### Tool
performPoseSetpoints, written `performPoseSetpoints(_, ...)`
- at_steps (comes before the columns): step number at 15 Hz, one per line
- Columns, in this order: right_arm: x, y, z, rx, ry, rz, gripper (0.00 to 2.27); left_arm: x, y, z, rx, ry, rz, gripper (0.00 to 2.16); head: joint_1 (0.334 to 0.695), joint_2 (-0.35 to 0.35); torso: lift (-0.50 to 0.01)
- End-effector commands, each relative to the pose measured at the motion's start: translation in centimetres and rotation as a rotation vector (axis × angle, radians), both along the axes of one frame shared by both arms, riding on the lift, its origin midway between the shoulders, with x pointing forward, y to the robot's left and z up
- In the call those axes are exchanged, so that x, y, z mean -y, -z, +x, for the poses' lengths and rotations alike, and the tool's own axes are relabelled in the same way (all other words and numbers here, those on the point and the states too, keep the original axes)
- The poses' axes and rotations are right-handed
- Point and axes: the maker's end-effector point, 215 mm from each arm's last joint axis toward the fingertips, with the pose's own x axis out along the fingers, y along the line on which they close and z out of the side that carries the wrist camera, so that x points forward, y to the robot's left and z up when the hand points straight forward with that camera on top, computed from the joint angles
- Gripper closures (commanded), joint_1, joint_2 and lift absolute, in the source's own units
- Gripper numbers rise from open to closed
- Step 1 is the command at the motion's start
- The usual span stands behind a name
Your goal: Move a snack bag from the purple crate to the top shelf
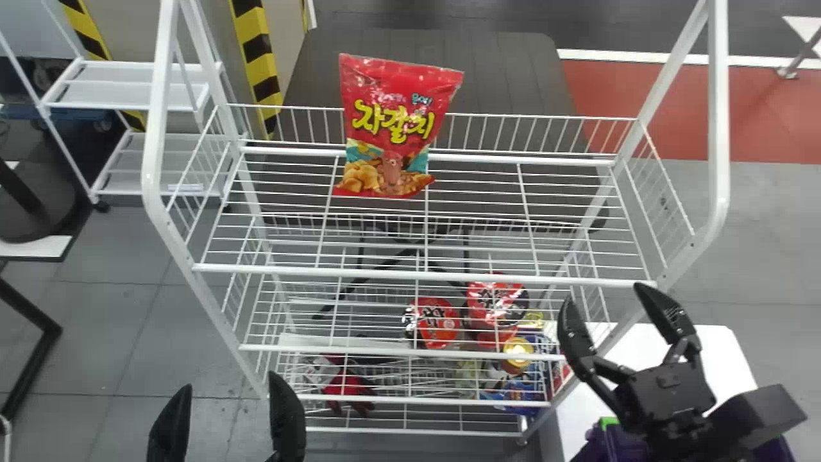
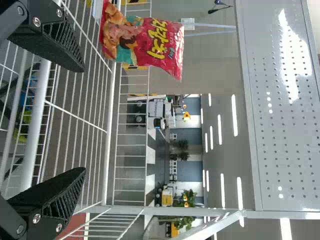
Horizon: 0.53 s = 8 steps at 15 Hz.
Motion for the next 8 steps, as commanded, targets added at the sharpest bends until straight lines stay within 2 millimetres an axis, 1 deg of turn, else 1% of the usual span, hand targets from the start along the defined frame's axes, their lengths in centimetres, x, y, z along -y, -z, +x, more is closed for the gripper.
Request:
performPoseSetpoints(1,1.2,1.0,-0.8,-0.022,0.014,-0.019,0.12,2.8,1.2,2.0,-0.111,0.075,0.060,0.09,0.695,-0.089,0.000)
performPoseSetpoints(2,1.9,1.4,-1.1,-0.032,0.025,-0.026,0.12,3.9,1.1,2.7,-0.142,0.110,0.079,0.09,0.695,-0.134,0.000)
performPoseSetpoints(4,3.3,1.9,-1.6,-0.038,0.045,-0.042,0.12,6.1,0.4,3.8,-0.186,0.167,0.153,0.08,0.695,-0.181,0.000)
performPoseSetpoints(5,3.9,2.2,-1.9,-0.042,0.053,-0.049,0.12,6.8,0.3,4.4,-0.219,0.186,0.187,0.08,0.695,-0.200,0.000)
performPoseSetpoints(7,5.4,2.2,-2.6,-0.034,0.077,-0.062,0.12,8.2,0.2,5.5,-0.277,0.217,0.219,0.09,0.695,-0.246,0.000)
performPoseSetpoints(8,6.0,2.0,-3.0,-0.026,0.084,-0.069,0.12,8.8,0.3,6.2,-0.301,0.227,0.233,0.10,0.695,-0.286,0.000)
